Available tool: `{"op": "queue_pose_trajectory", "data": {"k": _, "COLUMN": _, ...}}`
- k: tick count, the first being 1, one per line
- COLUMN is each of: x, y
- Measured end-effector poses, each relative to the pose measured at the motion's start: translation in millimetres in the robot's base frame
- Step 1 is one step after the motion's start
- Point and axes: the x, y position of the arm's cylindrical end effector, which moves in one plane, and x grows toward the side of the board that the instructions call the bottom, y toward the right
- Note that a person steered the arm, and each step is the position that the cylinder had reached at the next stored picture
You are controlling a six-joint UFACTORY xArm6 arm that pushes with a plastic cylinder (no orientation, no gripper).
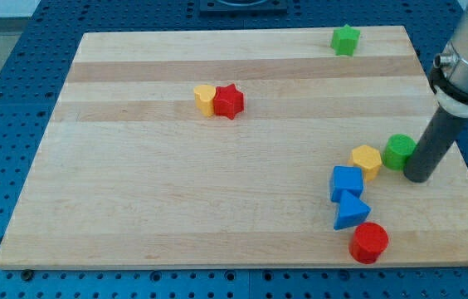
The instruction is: Push the green circle vertically towards the green star
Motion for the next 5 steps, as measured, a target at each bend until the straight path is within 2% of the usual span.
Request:
{"op": "queue_pose_trajectory", "data": {"k": 2, "x": -16, "y": -37}}
{"op": "queue_pose_trajectory", "data": {"k": 5, "x": -21, "y": -45}}
